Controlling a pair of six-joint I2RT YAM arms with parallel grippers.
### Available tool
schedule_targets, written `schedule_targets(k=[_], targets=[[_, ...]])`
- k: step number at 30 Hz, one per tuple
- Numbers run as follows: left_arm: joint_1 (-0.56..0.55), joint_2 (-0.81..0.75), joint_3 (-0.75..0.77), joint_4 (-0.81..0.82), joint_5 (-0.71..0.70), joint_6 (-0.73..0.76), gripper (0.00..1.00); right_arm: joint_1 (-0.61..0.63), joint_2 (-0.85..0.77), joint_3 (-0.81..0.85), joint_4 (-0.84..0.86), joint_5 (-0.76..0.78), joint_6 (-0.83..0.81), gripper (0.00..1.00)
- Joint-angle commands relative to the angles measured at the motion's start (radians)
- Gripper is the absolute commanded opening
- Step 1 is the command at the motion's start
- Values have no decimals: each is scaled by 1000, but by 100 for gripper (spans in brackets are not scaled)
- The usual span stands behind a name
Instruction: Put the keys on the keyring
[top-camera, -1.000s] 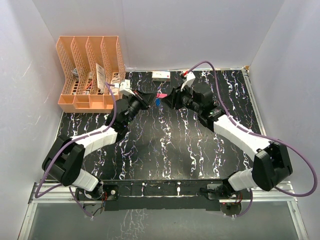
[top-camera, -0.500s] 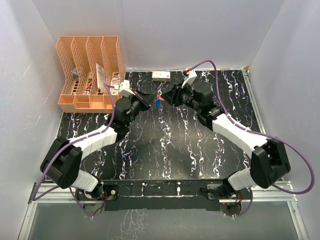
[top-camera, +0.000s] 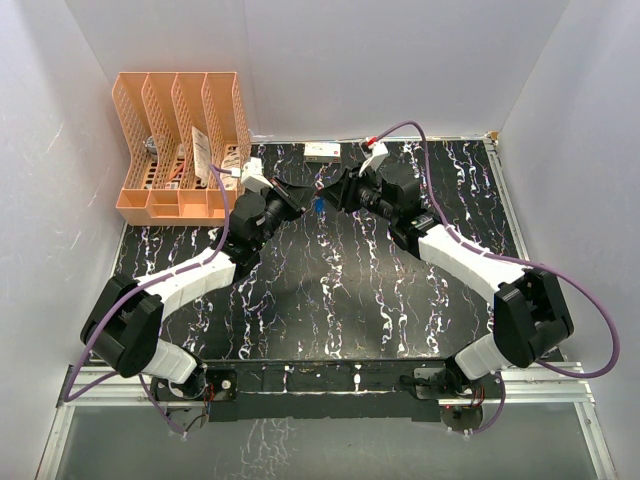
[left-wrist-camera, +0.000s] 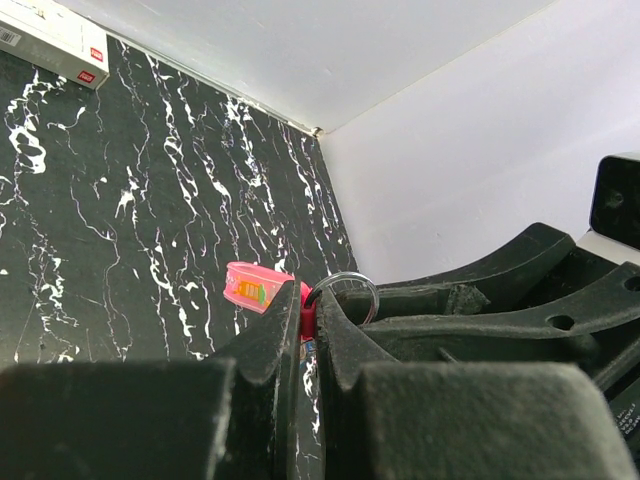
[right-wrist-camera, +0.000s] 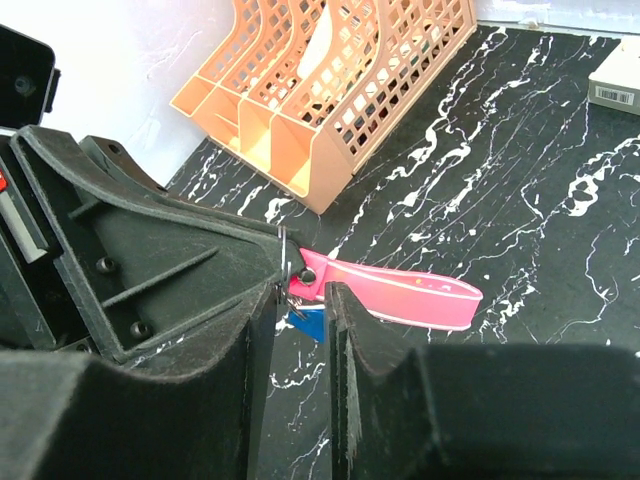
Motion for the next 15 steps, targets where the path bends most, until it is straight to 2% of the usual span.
schedule_targets(k=[1,15], targets=[[-8,-21,42,-3,-4,-11,0,-4,-9,54,92,0,11,23],[-11,-17,37,10,-4,-47,0,-7,2,45,138,0,42,12]])
